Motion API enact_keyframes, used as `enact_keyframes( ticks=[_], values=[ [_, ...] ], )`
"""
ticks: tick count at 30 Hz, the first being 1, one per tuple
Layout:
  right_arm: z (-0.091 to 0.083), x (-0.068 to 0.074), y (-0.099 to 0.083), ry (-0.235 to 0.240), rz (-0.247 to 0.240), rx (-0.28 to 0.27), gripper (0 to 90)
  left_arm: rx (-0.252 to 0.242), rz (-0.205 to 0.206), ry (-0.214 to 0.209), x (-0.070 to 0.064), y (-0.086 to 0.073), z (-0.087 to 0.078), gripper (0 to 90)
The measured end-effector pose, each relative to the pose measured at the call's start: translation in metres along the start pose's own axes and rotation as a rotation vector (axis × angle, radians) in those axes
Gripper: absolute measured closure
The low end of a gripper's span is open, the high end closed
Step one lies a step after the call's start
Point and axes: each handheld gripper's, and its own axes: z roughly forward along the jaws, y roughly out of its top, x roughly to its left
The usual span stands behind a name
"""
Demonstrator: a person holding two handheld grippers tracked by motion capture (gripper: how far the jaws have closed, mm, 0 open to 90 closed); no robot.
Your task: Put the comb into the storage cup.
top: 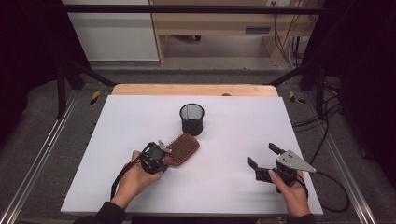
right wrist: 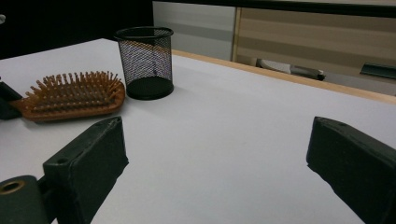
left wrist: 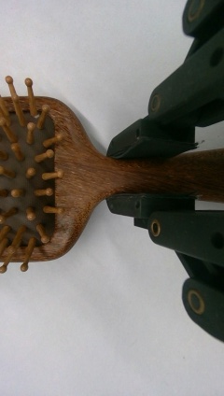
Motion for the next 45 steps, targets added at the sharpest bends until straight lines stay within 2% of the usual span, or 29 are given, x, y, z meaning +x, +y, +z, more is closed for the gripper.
enact_keyframes(
  ticks=[4,5,6,8,11,16,19,22,25,28,38,45],
  values=[
    [0.0,0.001,0.0,0.001,-0.007,-0.001,5.0,-0.076,0.008,0.019,-0.001,-0.005,-0.008,72.6],
    [0.0,0.001,0.0,0.001,-0.007,-0.002,5.0,-0.109,0.023,0.025,-0.002,-0.007,-0.01,72.7],
    [0.0,0.001,0.0,0.002,-0.009,-0.001,5.0,-0.134,0.02,0.019,-0.002,-0.008,-0.011,72.6],
    [0.0,0.002,0.0,0.005,-0.009,0.003,5.0,-0.2,-0.024,-0.027,-0.002,-0.013,-0.011,72.7],
    [0.002,0.005,0.0,0.017,-0.008,0.013,4.9,-0.281,-0.05,-0.03,-0.005,-0.019,-0.009,72.6],
    [0.006,0.014,0.004,0.047,-0.002,0.003,4.9,-0.38,-0.078,-0.012,-0.005,-0.026,-0.009,72.7],
    [0.012,0.02,0.007,0.062,0.02,0.003,4.9,-0.395,-0.083,0.0,-0.007,-0.028,-0.01,72.7],
    [0.019,0.027,0.01,0.086,0.05,-0.006,5.0,-0.4,-0.068,0.0,-0.009,-0.03,-0.012,72.7],
    [0.025,0.037,0.012,0.114,0.039,0.0,4.9,-0.412,-0.066,0.001,-0.01,-0.032,-0.014,72.7],
    [0.028,0.044,0.013,0.135,0.053,0.0,5.1,-0.415,-0.064,0.003,-0.011,-0.033,-0.015,72.7],
    [0.037,0.052,0.015,0.164,0.093,-0.014,5.5,-0.431,-0.058,0.02,-0.015,-0.035,-0.019,72.7],
    [0.043,0.057,0.018,0.211,0.134,0.016,5.2,-0.461,-0.054,0.029,-0.019,-0.035,-0.019,72.7]
  ],
)
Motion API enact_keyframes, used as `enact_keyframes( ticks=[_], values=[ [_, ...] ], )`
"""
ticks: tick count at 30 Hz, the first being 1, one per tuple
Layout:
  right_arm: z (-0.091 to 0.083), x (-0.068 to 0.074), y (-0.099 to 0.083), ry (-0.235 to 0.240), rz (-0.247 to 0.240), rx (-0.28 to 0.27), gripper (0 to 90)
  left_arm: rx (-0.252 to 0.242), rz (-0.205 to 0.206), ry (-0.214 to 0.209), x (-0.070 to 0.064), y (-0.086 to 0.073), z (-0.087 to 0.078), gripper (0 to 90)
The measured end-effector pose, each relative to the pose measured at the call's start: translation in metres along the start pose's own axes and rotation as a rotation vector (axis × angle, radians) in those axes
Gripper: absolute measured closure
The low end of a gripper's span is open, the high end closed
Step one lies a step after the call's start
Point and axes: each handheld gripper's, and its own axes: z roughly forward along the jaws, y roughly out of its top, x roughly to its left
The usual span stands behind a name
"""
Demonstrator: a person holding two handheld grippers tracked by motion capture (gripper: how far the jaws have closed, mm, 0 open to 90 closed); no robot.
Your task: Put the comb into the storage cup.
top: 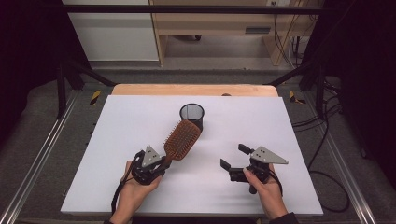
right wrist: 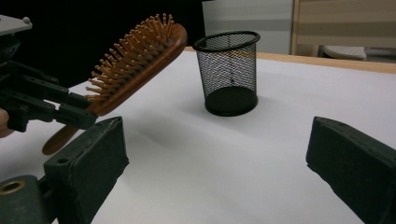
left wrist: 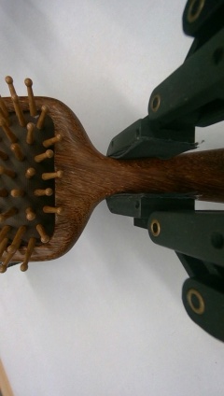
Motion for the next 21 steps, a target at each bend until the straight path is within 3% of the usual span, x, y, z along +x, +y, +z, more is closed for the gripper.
enact_keyframes(
  ticks=[5,14,21],
  values=[
    [0.008,0.006,0.004,0.013,0.025,0.0,4.7,-0.017,-0.032,0.008,0.001,-0.002,0.0,72.7],
    [0.028,0.026,0.016,0.038,0.012,0.054,5.9,-0.037,-0.034,0.017,0.001,-0.002,-0.003,72.7],
    [0.047,0.038,0.025,0.079,0.045,0.08,6.4,-0.062,-0.042,0.035,0.001,-0.002,-0.009,72.7]
  ],
)
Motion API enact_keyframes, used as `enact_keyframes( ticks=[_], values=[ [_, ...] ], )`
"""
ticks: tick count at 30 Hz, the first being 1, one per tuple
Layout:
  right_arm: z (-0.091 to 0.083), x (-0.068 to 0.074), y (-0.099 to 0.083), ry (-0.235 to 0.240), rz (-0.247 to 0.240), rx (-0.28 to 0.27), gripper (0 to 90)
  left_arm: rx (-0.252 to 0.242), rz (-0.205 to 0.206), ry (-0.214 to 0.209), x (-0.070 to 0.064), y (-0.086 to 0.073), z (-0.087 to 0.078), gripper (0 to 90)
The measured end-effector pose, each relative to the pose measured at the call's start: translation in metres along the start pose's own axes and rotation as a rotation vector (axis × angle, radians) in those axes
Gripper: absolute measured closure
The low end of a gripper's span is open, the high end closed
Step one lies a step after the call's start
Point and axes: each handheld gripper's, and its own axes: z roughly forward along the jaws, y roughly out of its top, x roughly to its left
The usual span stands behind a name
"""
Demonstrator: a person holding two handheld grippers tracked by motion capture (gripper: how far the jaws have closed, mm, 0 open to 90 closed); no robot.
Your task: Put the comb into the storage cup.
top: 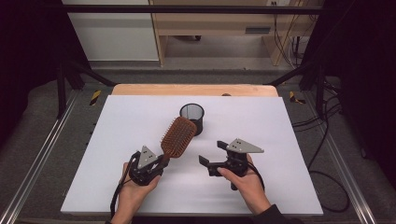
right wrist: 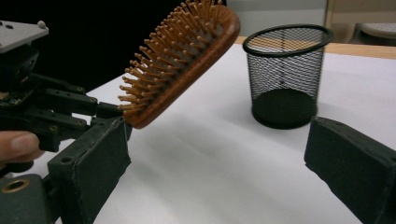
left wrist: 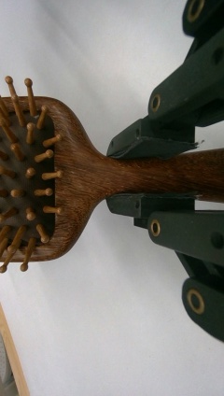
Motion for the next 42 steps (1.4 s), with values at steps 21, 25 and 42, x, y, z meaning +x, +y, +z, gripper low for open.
enact_keyframes(
  ticks=[21,25,42],
  values=[
    [0.023,0.015,0.025,0.056,0.032,0.01,5.6,-0.074,-0.001,0.005,-0.006,0.007,-0.012,72.6],
    [0.025,0.016,0.027,0.062,0.032,0.01,5.4,-0.067,0.013,0.008,-0.008,0.007,-0.012,72.7],
    [0.029,0.023,0.036,0.092,0.033,0.004,5.8,-0.102,0.032,0.0,-0.017,0.012,-0.016,72.6]
  ],
)
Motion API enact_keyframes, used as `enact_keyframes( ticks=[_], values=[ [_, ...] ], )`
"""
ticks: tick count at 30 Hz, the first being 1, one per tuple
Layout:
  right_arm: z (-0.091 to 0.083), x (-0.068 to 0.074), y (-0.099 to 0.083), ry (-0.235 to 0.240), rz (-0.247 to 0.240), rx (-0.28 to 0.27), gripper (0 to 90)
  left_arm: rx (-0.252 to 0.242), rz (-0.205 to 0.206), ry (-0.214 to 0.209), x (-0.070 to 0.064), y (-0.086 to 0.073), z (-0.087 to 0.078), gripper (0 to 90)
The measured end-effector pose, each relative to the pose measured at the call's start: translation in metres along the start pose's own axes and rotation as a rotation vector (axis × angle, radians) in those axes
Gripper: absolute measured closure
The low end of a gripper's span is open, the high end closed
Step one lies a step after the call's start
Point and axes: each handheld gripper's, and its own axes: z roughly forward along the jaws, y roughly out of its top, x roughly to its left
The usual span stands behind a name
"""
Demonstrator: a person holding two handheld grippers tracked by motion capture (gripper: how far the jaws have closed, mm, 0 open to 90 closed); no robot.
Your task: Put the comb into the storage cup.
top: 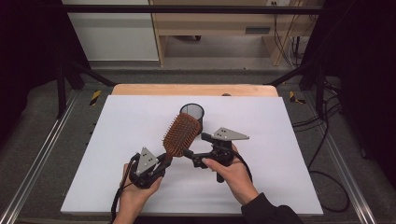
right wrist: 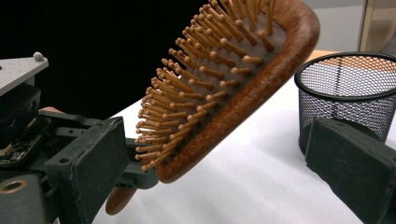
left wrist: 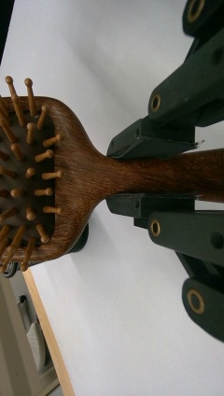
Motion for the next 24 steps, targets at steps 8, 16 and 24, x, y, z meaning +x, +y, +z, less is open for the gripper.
enact_keyframes(
  ticks=[8,16,24],
  values=[
    [0.003,0.001,0.003,0.019,0.019,-0.008,7.1,-0.015,0.009,-0.006,-0.005,0.002,-0.001,72.7],
    [0.004,0.004,0.013,0.047,0.033,-0.024,10.6,-0.045,0.02,-0.006,-0.009,0.006,-0.004,72.7],
    [0.004,0.007,0.027,0.065,0.046,-0.037,13.5,-0.081,0.016,0.003,-0.009,0.007,-0.009,72.7]
  ],
)
